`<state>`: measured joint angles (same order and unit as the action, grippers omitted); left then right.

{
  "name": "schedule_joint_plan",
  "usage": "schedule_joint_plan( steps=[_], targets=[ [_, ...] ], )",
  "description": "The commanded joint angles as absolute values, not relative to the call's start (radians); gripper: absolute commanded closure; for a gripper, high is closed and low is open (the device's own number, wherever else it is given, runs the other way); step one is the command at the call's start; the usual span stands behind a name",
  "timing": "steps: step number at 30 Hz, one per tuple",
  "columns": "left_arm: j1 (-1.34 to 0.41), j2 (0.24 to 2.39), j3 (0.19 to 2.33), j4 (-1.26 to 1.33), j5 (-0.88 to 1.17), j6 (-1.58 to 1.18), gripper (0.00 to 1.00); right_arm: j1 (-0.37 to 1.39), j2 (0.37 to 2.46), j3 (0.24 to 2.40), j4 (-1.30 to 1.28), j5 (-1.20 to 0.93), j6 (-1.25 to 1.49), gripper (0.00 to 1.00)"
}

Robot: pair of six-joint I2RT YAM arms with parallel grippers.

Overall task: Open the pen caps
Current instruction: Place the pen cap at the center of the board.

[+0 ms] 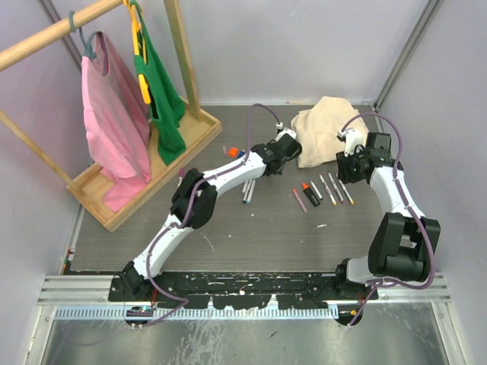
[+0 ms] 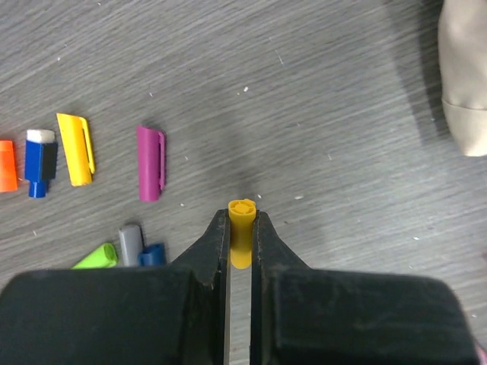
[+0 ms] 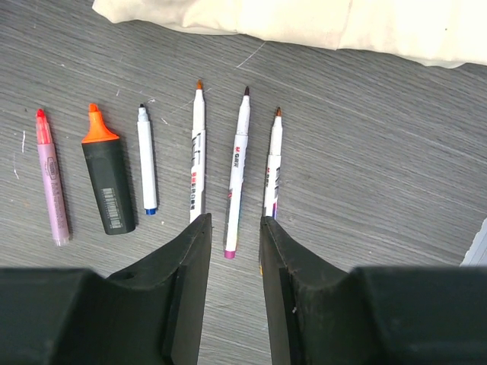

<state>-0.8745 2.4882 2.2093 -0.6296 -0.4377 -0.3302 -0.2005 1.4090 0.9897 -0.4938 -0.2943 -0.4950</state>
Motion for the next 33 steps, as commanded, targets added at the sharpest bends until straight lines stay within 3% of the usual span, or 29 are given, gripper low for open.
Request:
schedule_joint_plan(
  steps=[1, 8, 15, 19, 23, 28, 33],
  targets=[
    [-0.852, 2.515, 2.319, -0.696, -0.478, -0.277, 0.94, -0.207, 1.356, 0.994, -0.46, -0.326, -0.5, 0.62],
    [-0.83, 2.549, 2.366, -0.674, -0.476, -0.256, 0.92, -0.208, 1.348, 0.992, -0.461, -0.339, -0.5, 0.62],
    [-0.824, 2.578, 2.412, -0.657, -0.483, -0.225, 0.84, -0.209, 1.339, 0.99, -0.461, -0.346, -0.5, 0.61],
    [-0.822, 2.577, 2.416, -0.656, -0.476, -0.221, 0.74, -0.21, 1.337, 0.989, -0.462, -0.351, -0.5, 0.61],
    [-0.821, 2.565, 2.415, -0.659, -0.455, -0.224, 0.72, -0.21, 1.337, 0.988, -0.46, -0.354, -0.5, 0.61],
    [-0.824, 2.494, 2.395, -0.659, -0.43, -0.234, 0.71, -0.211, 1.332, 0.987, -0.461, -0.36, -0.502, 0.61],
    [-0.826, 2.331, 2.235, -0.578, -0.369, -0.223, 0.65, -0.212, 1.318, 0.984, -0.468, -0.386, -0.509, 0.61]
  ],
)
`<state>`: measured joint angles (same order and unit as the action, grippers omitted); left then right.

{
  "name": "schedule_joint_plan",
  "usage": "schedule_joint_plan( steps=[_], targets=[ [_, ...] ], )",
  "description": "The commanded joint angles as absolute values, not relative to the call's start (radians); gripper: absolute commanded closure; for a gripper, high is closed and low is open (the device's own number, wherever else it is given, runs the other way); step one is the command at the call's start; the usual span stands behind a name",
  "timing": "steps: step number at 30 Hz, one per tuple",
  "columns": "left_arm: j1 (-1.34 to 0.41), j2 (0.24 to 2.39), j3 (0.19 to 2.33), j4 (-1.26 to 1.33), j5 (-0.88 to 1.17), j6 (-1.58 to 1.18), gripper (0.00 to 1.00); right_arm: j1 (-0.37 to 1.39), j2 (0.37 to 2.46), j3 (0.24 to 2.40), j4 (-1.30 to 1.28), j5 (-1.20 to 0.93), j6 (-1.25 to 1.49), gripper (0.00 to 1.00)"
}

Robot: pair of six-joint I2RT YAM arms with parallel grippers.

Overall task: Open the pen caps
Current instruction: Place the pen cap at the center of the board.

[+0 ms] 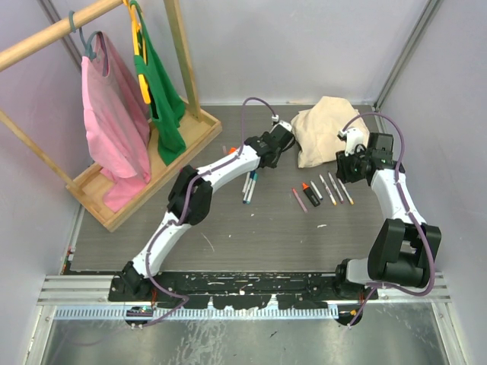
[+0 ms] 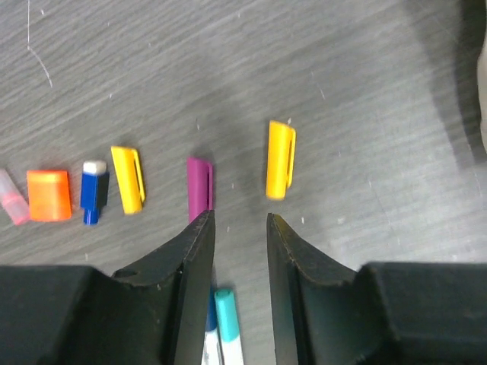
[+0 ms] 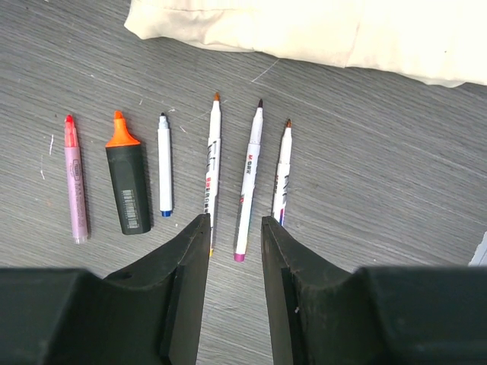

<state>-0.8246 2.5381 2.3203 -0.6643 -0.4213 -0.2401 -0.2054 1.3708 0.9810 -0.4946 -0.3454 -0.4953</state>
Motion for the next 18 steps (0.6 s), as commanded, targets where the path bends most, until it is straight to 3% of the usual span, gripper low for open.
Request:
schedule_joint_plan(
  steps=[1, 12, 18],
  targets=[
    [-0.825, 2.286, 2.181, -0.55, -0.342, -0.209, 0.63, -0.212, 1.314, 0.984, -0.471, -0.393, -0.51, 0.61],
    [-0.818, 1.793, 1.413, -0.098, -0.084, -0.121, 0.41, -0.216, 1.289, 0.985, -0.514, -0.509, -0.539, 0.59],
    [-0.758, 1.71, 1.228, -0.019, 0.03, -0.179, 0.4, -0.216, 1.278, 0.991, -0.542, -0.577, -0.555, 0.58]
  ],
)
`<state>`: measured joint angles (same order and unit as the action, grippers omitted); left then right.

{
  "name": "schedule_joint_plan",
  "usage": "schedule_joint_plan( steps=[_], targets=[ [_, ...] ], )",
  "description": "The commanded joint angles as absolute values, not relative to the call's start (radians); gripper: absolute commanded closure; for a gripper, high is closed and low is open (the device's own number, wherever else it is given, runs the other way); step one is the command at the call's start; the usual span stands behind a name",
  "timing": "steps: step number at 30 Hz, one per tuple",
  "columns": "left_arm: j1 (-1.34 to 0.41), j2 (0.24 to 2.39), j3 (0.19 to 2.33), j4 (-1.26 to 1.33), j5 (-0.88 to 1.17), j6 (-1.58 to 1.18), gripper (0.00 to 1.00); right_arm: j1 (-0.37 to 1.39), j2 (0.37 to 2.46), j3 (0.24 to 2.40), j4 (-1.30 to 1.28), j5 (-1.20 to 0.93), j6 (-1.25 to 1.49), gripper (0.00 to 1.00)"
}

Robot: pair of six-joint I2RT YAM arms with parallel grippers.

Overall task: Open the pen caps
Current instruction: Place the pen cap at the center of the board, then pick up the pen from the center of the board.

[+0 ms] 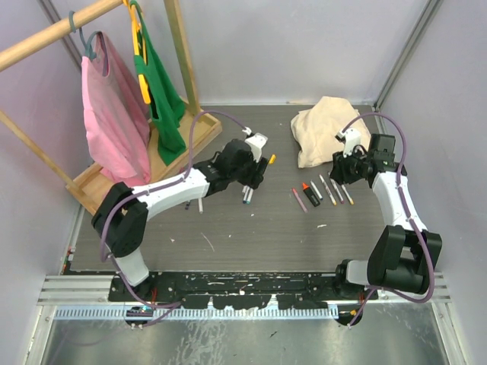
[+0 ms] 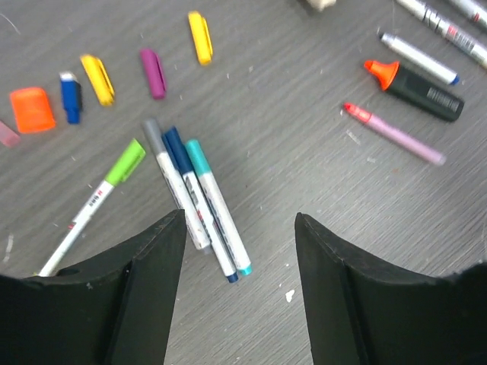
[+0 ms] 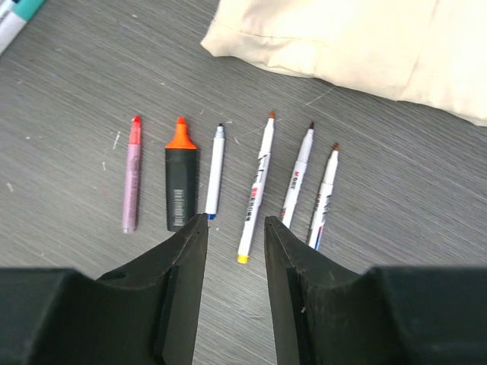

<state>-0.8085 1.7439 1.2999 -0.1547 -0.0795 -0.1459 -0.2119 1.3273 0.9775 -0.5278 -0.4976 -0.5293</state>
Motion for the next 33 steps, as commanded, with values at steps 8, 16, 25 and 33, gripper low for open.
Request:
schedule_joint_plan(
  steps=[8, 16, 25, 33],
  targets=[
    [-0.658, 1.803, 1.239, -0.049, 0.174, -0.264, 0.44, -0.217, 1.26, 0.988, -0.551, -0.614, -0.565, 0.58],
    [-0.65, 1.94, 1.372, -0.189, 0.13, -0.268, 0.56, -0.216, 1.263, 0.988, -0.554, -0.615, -0.57, 0.58],
    [-0.649, 1.986, 1.411, -0.238, 0.09, -0.262, 0.67, -0.216, 1.263, 0.991, -0.558, -0.617, -0.571, 0.58],
    [-0.65, 2.019, 1.43, -0.249, 0.113, -0.27, 0.69, -0.217, 1.262, 0.99, -0.557, -0.617, -0.571, 0.58]
  ],
)
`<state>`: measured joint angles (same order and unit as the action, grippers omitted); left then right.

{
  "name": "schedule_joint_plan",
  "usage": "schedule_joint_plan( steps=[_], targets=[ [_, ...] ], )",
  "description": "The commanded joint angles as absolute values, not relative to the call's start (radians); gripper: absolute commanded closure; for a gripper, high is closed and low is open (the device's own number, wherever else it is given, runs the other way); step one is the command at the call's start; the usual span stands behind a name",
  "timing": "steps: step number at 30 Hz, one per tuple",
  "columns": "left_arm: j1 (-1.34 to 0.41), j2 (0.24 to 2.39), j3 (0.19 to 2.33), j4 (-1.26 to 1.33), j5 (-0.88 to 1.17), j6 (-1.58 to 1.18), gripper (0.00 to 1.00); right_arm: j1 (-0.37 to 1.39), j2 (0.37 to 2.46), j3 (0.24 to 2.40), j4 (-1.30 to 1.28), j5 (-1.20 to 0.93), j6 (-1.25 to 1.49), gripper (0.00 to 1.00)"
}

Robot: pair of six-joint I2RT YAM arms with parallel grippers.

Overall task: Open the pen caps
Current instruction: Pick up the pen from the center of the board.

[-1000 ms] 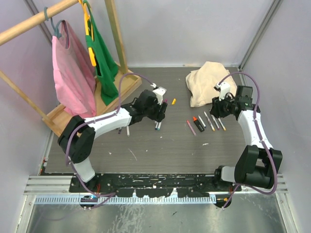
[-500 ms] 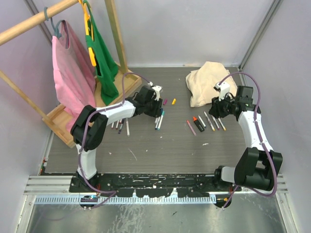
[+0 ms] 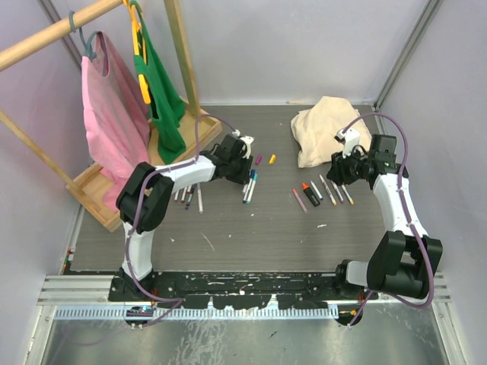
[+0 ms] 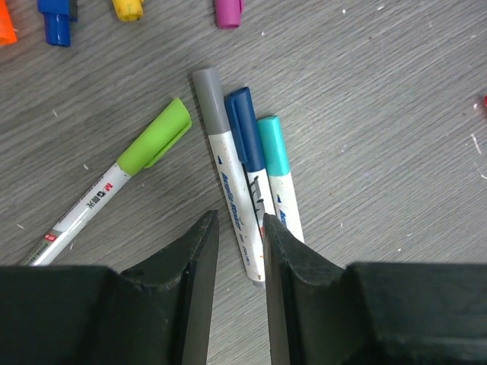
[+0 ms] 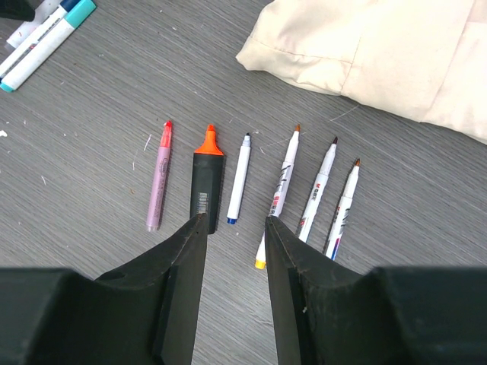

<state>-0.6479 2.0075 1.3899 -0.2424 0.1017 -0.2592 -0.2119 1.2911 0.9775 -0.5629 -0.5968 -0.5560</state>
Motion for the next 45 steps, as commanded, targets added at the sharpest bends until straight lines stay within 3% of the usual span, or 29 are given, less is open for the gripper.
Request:
schedule_joint_plan(
  steps=[1, 12, 31, 41, 45],
  targets=[
    [-0.65, 2.023, 1.433, -0.254, 0.111, -0.269, 0.69, -0.216, 1.262, 0.99, -0.557, -0.617, -0.571, 0.58],
    [-0.65, 2.055, 1.456, -0.296, 0.087, -0.268, 0.75, -0.216, 1.261, 0.99, -0.557, -0.618, -0.572, 0.58],
    [-0.686, 2.085, 1.495, -0.419, -0.03, -0.219, 0.74, -0.217, 1.26, 0.989, -0.557, -0.624, -0.572, 0.58],
    [-0.689, 2.048, 1.475, -0.408, -0.016, -0.215, 0.99, -0.217, 1.246, 0.988, -0.557, -0.636, -0.571, 0.57],
    [-0.695, 1.988, 1.443, -0.386, -0.035, -0.21, 1.0, -0.216, 1.234, 0.987, -0.558, -0.644, -0.568, 0.57]
  ],
)
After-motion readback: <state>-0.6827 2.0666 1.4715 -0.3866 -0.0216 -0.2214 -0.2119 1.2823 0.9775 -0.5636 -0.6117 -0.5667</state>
